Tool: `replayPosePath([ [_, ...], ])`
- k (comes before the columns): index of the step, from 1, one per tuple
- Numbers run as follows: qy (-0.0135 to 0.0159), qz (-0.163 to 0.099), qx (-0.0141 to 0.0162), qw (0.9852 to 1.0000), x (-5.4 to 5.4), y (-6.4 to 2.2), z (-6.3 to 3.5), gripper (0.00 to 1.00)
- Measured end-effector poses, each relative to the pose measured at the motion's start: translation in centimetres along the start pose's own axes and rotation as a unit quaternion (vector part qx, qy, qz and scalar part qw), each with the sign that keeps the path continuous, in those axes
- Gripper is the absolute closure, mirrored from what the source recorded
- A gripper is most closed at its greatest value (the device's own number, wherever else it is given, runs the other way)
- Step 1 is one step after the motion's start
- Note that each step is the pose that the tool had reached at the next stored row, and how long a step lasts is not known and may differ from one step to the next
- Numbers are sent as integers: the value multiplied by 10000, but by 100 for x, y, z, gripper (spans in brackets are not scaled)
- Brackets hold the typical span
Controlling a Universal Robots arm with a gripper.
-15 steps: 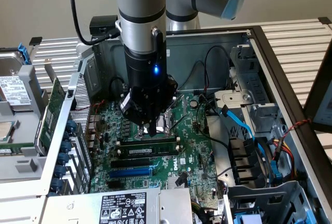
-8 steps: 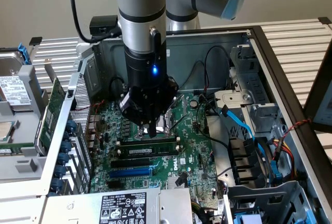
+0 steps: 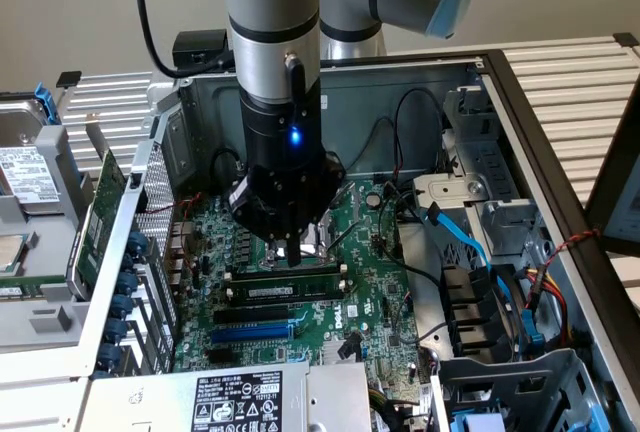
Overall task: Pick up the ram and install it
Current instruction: 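Press down the ram until it locks into place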
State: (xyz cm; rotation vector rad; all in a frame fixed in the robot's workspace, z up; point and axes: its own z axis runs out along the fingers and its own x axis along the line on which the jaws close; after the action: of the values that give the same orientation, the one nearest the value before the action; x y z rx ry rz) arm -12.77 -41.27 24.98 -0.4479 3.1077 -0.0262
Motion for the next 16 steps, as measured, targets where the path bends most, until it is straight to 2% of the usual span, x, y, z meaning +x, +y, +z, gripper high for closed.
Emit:
replayPosePath([
  [4, 9, 230, 16, 9997, 0, 0, 0, 89],
  [8, 15, 484, 21, 9988, 0, 0, 2, 89],
  [13, 21, 802, 23, 9968, 0, 0, 5, 89],
  [16, 26, 1013, 25, 9948, 0, 0, 6, 89],
])
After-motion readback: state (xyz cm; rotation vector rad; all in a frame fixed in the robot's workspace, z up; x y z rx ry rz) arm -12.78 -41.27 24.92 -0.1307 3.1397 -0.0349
